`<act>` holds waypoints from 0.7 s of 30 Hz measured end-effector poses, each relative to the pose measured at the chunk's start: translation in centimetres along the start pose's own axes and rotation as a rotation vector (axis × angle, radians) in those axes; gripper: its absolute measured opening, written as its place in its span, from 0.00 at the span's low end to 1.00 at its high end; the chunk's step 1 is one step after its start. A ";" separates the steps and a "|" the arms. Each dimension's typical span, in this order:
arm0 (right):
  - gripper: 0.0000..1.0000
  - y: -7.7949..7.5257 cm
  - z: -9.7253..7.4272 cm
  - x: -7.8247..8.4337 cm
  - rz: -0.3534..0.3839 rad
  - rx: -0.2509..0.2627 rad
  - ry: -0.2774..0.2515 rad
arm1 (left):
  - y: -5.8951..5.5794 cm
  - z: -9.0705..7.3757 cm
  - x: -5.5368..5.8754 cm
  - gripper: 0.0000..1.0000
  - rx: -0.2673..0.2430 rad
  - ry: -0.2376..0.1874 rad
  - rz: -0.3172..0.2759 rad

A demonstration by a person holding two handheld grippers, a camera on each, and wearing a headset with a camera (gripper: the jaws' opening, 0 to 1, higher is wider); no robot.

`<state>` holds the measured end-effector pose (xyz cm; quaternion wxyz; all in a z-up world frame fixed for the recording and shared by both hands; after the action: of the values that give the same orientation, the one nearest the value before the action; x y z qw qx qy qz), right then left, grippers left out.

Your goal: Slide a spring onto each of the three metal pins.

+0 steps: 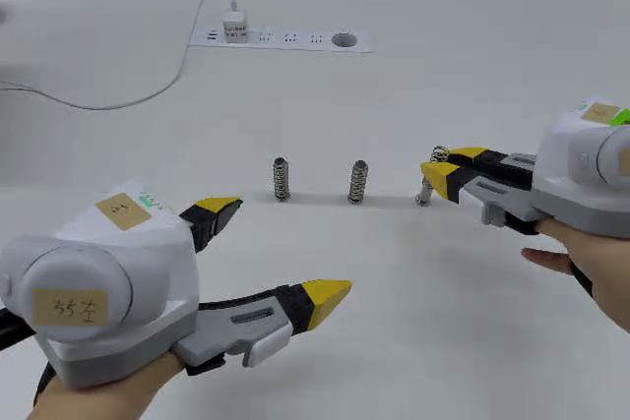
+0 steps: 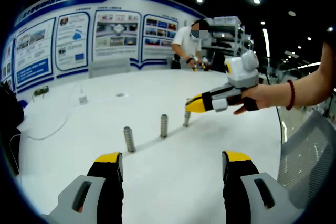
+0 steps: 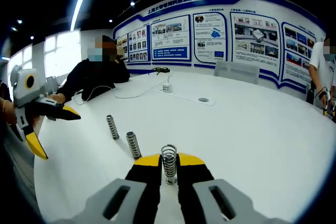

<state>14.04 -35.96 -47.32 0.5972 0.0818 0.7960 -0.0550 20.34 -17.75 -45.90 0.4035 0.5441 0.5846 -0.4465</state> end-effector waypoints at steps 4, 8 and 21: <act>0.12 -0.1 0.1 0.7 0.018 0.004 0.008 | 0.1 0.0 0.0 0.79 -0.005 -0.002 -0.005; 0.12 -0.2 0.3 1.3 0.036 0.008 0.017 | 0.0 -0.1 0.0 0.78 -0.003 -0.002 -0.011; 0.14 0.3 0.5 2.4 0.050 0.018 0.051 | 0.3 -0.1 -0.1 0.78 -0.018 0.002 -0.005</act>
<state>13.90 -35.65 -49.74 0.5771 0.1087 0.8081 -0.0452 20.69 -17.62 -45.83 0.4068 0.5395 0.5901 -0.4418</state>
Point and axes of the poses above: the centre of the closed fingertips' face, and the gripper's own axes: z roughly forward along the fingers, y roughly to its left, x roughly out of its underside, the point moved 3 cm from there along -z, roughly backward along the fingers, and after that the axes turned 7 degrees about -y, right-handed, at the moved point
